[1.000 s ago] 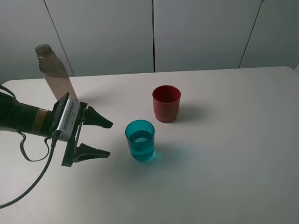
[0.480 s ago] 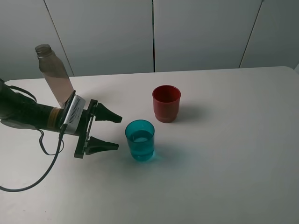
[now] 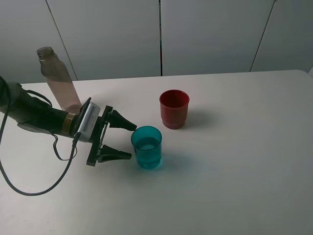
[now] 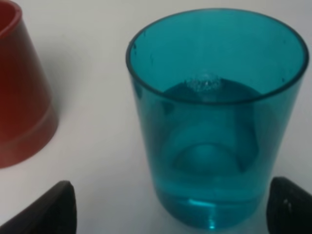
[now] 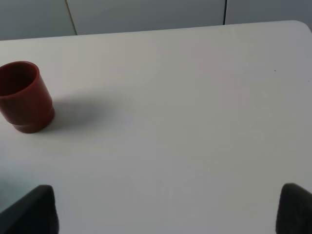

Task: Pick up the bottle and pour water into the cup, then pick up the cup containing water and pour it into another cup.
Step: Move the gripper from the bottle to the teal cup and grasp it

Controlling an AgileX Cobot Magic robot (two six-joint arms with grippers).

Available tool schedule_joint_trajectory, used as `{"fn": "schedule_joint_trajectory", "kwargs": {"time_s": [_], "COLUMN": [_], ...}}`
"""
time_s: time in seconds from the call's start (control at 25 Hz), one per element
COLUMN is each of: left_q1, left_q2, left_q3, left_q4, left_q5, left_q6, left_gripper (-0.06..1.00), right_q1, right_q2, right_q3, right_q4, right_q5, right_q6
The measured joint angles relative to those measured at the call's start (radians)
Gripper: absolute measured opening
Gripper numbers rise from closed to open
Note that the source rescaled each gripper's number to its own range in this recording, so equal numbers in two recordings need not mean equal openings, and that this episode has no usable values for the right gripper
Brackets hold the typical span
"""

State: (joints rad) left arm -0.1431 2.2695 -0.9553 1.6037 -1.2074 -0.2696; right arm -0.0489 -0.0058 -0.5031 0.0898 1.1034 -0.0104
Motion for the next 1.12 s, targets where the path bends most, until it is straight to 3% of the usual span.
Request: {"fn": "schedule_joint_trajectory", "kwargs": {"time_s": [0.4,0.64,1.12], "left_q1": [-0.058,-0.087,-0.148], "left_q2": [0.009,0.009,0.009], "left_q3": [-0.048,-0.048,-0.048], "left_q4": [0.001,0.01,-0.036], "left_q5": [0.0,0.0,0.0], "left_q6": [-0.03,-0.123,-0.137], "left_gripper": [1.0,1.0,1.0], "right_q1": [0.0,0.0,0.0], "right_q2": [0.0,0.0,0.0], "right_q3": [0.0,0.0,0.0], "right_q4": [0.0,0.0,0.0], "right_q5": [0.0,0.0,0.0], "right_q6": [0.0,0.0,0.0]}}
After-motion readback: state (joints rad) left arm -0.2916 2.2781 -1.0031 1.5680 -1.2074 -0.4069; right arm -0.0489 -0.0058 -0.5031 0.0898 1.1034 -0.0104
